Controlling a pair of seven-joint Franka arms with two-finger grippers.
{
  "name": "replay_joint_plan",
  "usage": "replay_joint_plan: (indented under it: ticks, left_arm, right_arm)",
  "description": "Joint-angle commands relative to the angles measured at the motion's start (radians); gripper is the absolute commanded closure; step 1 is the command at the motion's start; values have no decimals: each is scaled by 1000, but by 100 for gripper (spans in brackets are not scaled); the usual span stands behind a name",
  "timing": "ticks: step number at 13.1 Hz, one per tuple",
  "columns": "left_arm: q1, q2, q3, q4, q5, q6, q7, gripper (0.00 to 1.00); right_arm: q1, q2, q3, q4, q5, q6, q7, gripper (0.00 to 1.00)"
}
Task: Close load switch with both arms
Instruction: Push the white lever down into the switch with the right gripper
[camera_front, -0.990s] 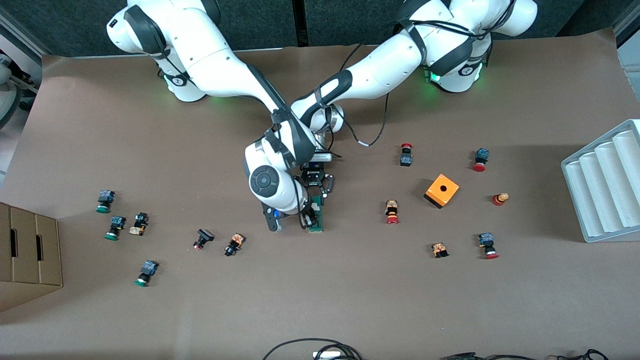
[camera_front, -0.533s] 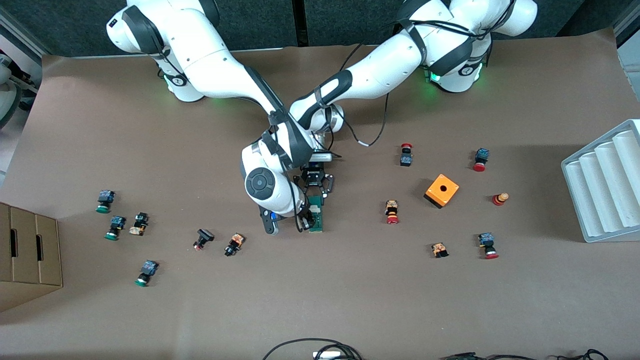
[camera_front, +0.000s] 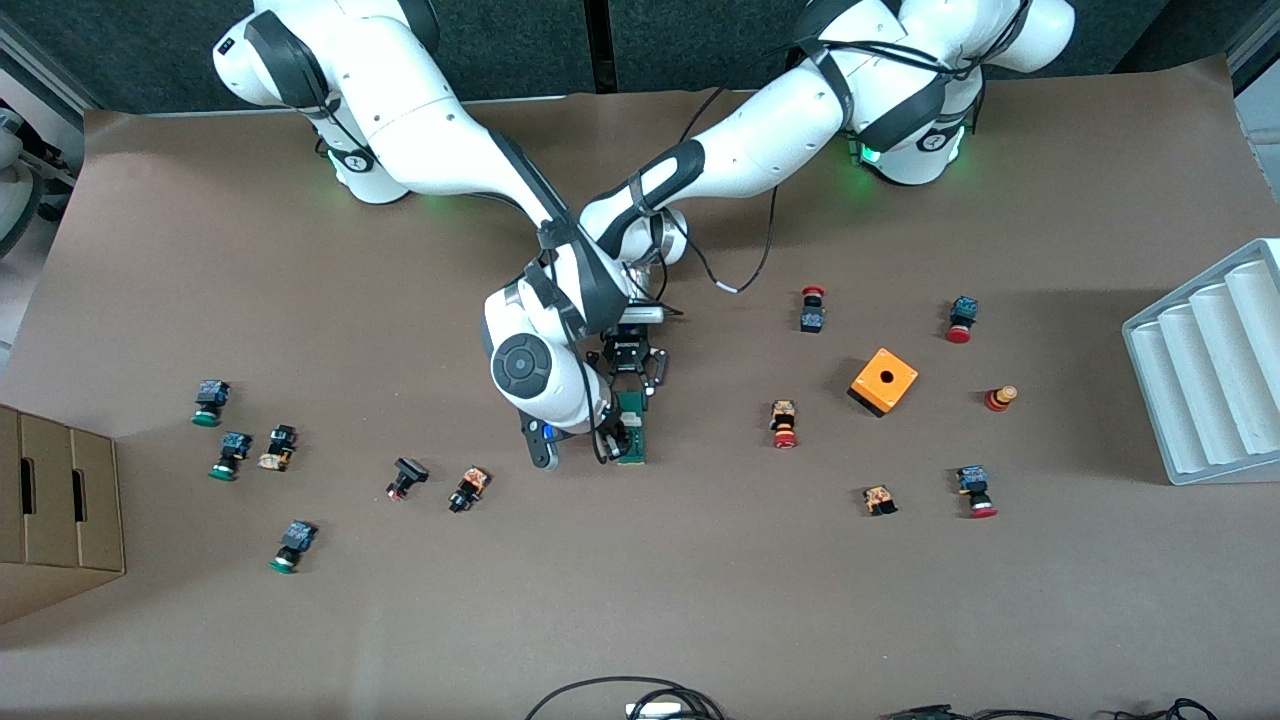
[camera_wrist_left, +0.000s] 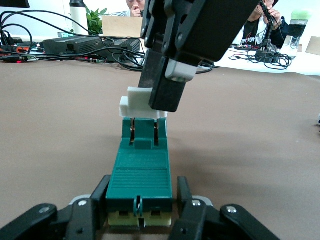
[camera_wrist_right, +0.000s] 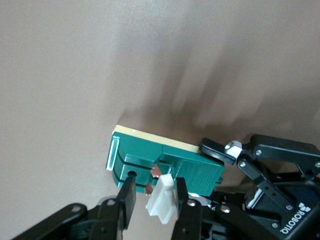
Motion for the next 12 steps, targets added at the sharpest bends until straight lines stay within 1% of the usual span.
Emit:
replay_joint_plan:
  ticks: [1, 4, 12]
  left_arm:
    - [-15, 28, 11, 30, -4, 7, -17, 42]
    - [-15, 28, 11, 30, -4, 5, -19, 42]
    - [-15, 28, 11, 30, -4, 5, -17, 42]
  right_arm:
    - [4, 1, 4, 23, 10, -7, 13, 61]
    - [4, -5, 6, 23, 11, -7, 12, 68]
    - [-5, -7, 4, 34, 20, -7, 9, 71]
